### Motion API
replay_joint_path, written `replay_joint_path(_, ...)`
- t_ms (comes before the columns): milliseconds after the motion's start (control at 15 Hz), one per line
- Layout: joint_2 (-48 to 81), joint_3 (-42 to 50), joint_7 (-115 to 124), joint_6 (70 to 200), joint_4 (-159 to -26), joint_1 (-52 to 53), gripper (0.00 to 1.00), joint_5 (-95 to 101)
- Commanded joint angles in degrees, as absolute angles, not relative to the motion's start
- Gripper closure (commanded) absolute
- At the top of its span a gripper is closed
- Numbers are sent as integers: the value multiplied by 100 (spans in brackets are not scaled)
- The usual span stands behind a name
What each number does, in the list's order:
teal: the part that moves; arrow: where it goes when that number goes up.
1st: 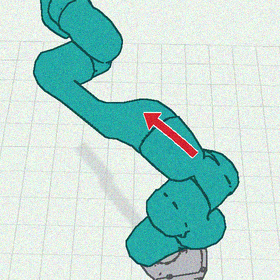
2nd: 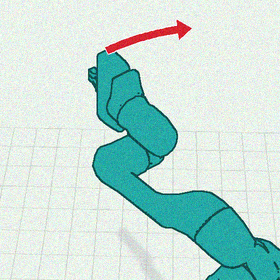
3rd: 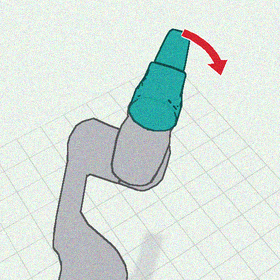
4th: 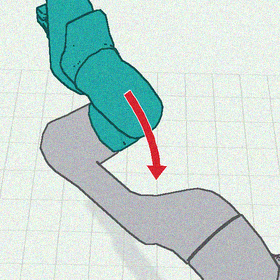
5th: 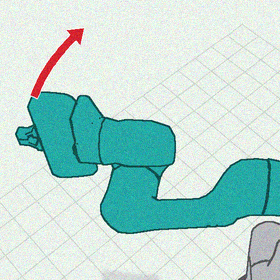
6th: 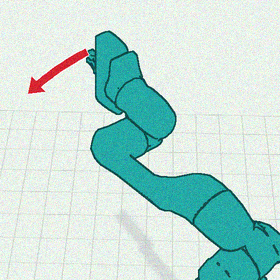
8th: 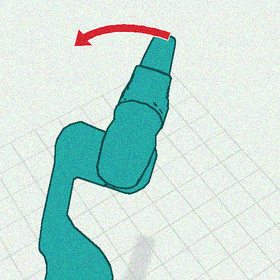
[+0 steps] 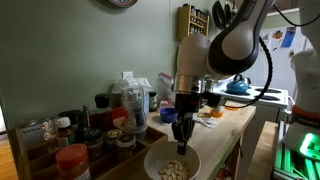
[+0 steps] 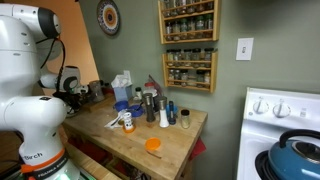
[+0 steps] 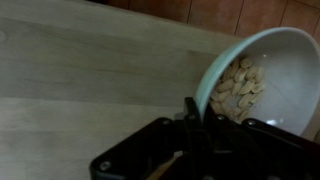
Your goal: Pick up the white bowl and put it on the right side of the table
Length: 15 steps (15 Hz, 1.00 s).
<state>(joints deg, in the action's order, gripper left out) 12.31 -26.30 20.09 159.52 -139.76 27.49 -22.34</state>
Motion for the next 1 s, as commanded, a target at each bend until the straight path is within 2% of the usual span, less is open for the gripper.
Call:
replay_joint_path(0, 642, -2912, 1799, 16345, -14720, 2472, 98, -3018)
replay_joint_path(267, 80, -3136, 1456, 16746, -15345, 2397, 98, -3967)
replay_joint_path(467, -384, -2912, 2212, 16559, -15866, 2562, 98, -3801)
replay_joint_path(533, 180, -2967, 1840, 16663, -15414, 2463, 93, -3771)
replay_joint_path(667, -58, -2953, 2010, 16661, -15692, 2465, 93, -3771)
replay_joint_path(733, -62, -2927, 1901, 16770, -15691, 2458, 98, -3953)
replay_joint_path(933, -209, -2891, 1695, 17043, -15743, 2432, 98, -4630)
